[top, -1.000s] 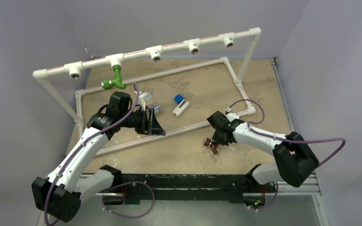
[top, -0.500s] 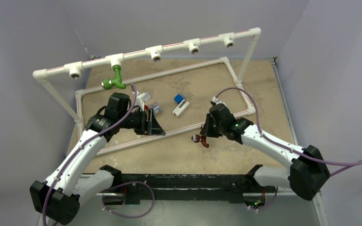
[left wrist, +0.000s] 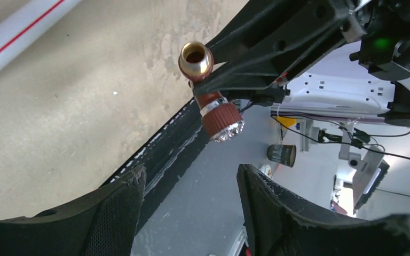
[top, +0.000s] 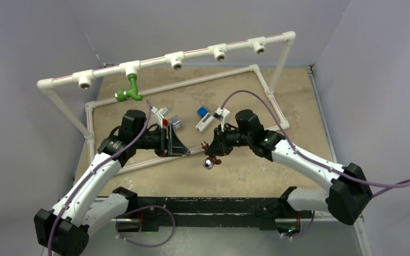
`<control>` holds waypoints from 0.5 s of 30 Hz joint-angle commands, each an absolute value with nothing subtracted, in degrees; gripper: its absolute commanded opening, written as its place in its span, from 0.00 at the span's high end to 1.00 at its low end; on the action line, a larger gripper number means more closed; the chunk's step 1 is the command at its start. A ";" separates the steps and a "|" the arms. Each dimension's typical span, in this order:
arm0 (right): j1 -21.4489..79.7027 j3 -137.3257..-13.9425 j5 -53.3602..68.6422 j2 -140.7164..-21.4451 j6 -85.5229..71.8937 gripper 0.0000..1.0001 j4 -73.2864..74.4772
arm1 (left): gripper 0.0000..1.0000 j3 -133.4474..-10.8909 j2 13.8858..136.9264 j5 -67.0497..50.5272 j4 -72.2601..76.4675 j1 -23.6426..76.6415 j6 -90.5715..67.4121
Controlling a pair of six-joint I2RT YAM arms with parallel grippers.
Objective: Install the water faucets
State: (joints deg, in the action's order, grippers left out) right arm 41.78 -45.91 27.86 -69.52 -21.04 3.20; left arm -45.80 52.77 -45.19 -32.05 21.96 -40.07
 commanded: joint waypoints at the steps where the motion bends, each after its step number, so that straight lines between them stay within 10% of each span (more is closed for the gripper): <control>1: 42.39 -52.04 40.50 -72.70 -11.94 1.00 -1.55 | 0.37 -44.03 51.90 -50.74 -25.64 22.32 -45.39; 15: 48.78 -66.55 40.51 -82.20 6.08 1.00 10.70 | 0.38 -42.78 51.90 -52.07 -23.76 22.27 -48.74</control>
